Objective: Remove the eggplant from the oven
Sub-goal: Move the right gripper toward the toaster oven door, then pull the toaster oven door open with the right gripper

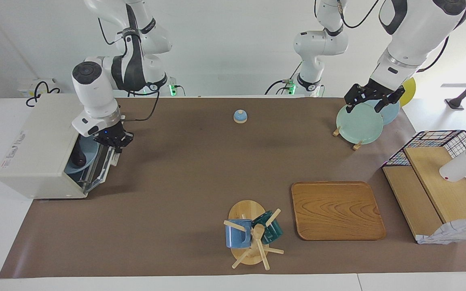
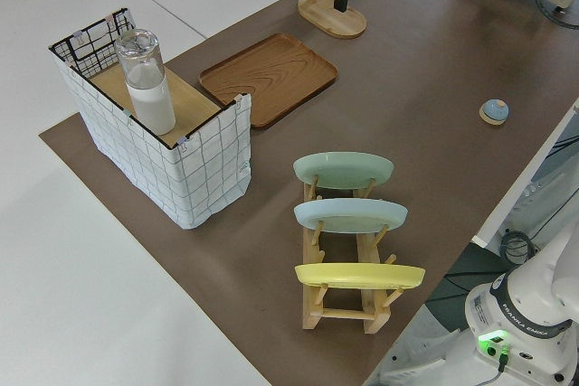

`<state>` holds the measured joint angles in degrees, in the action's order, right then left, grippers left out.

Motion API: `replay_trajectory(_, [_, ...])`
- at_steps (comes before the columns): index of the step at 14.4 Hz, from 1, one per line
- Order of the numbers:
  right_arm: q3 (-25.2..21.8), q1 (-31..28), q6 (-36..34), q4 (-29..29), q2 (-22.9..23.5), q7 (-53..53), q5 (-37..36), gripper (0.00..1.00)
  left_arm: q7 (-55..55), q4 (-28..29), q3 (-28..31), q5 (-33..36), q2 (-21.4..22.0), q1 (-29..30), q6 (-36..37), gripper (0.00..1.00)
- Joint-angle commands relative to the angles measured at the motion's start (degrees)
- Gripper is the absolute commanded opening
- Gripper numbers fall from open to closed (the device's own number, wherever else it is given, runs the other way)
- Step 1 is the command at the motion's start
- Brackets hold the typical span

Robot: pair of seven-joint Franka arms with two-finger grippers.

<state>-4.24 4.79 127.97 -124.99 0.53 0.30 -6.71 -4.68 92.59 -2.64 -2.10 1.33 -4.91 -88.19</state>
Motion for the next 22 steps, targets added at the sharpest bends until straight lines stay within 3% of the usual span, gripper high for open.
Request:
replay_trajectory(1, [-0.9, 0.0, 5.4, -0.3, 3.2, -0.4, -0.1, 0.00, -0.3, 1.3, -0.2, 1.0, 1.4, 0.5, -0.8, 1.00])
replay_trajectory(12, [-0.9, 3.3, 10.9, -1.3, 8.9, 4.7, 3.9, 0.00, -0.2, 1.9, -0.1, 0.4, 1.5, 1.0, -2.3, 1.00])
replay_trajectory(14, [-0.4, 5.6, 8.6, 0.6, 8.4, 5.6, 5.5, 0.00, -0.2, 2.0, -0.1, 0.4, 1.6, 1.0, -2.4, 1.00])
replay_trajectory(17, [-0.5, 6.5, -0.4, 7.3, 8.3, 5.7, 5.7, 0.00, -0.1, 2.0, -0.1, 0.4, 1.6, 1.4, -2.4, 1.00])
replay_trajectory(18, [-0.7, 6.0, -3.1, 8.2, 7.8, 5.8, 5.7, 0.25, -0.2, 2.0, -0.1, 0.4, 1.6, 1.4, -2.5, 1.00])
replay_trajectory(19, [-0.9, 5.8, -5.0, 8.2, 6.7, 6.3, 5.6, 0.40, -0.2, 2.0, -0.1, 0.5, 1.6, 1.3, -2.3, 1.00])
replay_trajectory(20, [-1.1, 5.1, -7.4, 8.3, 5.0, 6.5, 4.6, 0.44, -0.2, 2.1, -0.1, 0.5, 1.6, 1.2, -2.2, 1.00])
replay_trajectory(22, [-1.7, 3.0, -11.1, 8.5, 3.6, 6.6, 1.6, 0.44, -0.2, 2.3, -0.1, 0.4, 1.6, 1.2, -2.2, 1.00])
